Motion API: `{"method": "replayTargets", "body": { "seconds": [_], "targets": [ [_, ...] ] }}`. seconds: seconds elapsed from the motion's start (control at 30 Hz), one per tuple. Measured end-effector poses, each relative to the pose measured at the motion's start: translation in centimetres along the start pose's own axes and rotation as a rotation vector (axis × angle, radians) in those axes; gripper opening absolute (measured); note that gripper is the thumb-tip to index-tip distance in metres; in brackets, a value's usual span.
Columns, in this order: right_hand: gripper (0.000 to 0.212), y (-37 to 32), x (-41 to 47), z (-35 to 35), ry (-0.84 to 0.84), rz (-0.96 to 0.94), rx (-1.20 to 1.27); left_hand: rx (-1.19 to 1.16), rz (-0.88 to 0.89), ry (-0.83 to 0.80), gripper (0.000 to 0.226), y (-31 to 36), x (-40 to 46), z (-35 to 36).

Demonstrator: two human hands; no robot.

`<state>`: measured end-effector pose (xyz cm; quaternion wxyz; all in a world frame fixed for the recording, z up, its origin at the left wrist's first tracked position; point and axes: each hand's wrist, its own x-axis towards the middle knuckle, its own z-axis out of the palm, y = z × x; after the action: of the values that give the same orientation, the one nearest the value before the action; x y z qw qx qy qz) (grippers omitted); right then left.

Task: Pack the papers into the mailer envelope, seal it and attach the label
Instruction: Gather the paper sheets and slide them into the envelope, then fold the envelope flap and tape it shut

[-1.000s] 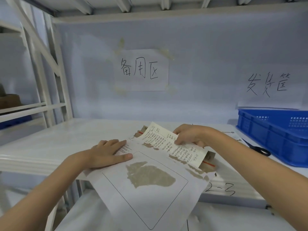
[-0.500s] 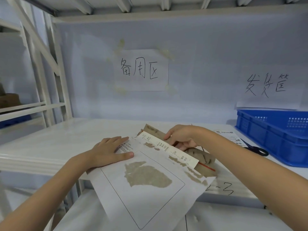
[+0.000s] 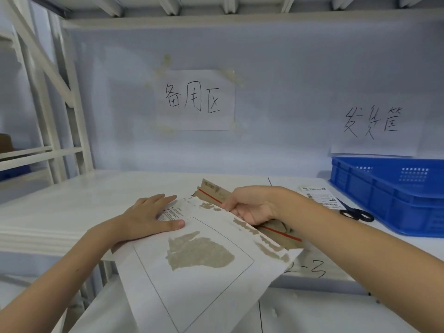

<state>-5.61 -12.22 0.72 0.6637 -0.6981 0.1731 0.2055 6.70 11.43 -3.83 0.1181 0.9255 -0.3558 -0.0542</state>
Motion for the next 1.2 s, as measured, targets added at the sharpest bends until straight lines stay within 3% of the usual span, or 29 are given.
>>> {"method": "replayTargets", "body": {
  "seconds": [0.13, 0.23, 0.33, 0.4, 0.47, 0.53, 0.63, 0.77, 0.87, 0.97, 1.07, 1.2],
  "targets": [
    [0.025, -0.2, -1.7, 0.8, 0.011, -0.015, -0.179, -0.001, -0.015, -0.01, 0.131, -0.1, -0.1, 0.0],
    [0.036, -0.8, -3.8, -1.0, 0.3, -0.234, -0.348, 0.015, -0.053, 0.004, 0.13, -0.2, 0.1, 0.3],
    [0.025, -0.6, -6.1, -5.5, 0.696, -0.477, -0.418, 0.056, -0.122, 0.011, 0.126, 0.4, 0.2, 0.5],
    [0.024, 0.6, -7.2, -9.1, 0.98, -0.436, -0.666, 0.084, -0.191, 0.017, 0.112, 1.2, 0.4, 0.8],
    [0.032, 2.6, -7.9, -11.4, 1.093, -0.225, -0.915, 0.118, -0.248, 0.027, 0.098, 2.3, 0.9, 1.1],
    [0.05, 4.6, -8.3, -12.1, 1.102, -0.004, -1.028, 0.158, -0.28, 0.036, 0.098, 3.2, 1.6, 1.4],
    [0.071, 6.4, -8.4, -12.2, 1.075, 0.091, -1.045, 0.188, -0.329, 0.051, 0.104, 4.5, 2.5, 1.7],
    [0.051, 7.0, -8.2, -12.2, 1.05, 0.033, -1.065, 0.192, -0.364, 0.087, 0.101, 5.6, 2.7, 1.8],
    [0.039, 7.2, -8.3, -12.4, 1.127, -0.103, -1.002, 0.19, -0.365, 0.113, 0.098, 5.6, 2.4, 1.9],
    [0.029, 6.9, -8.7, -12.6, 1.28, -0.125, -1.184, 0.206, -0.354, 0.139, 0.092, 5.8, 2.0, 1.6],
    [0.034, 6.5, -9.2, -12.6, 1.412, -0.127, -1.396, 0.233, -0.297, 0.192, 0.082, 6.6, 1.5, 1.4],
    [0.031, 6.7, -9.0, -12.7, 1.16, 0.048, -1.363, 0.264, -0.195, 0.2, 0.078, 8.0, 1.3, 1.6]
  ]
}}
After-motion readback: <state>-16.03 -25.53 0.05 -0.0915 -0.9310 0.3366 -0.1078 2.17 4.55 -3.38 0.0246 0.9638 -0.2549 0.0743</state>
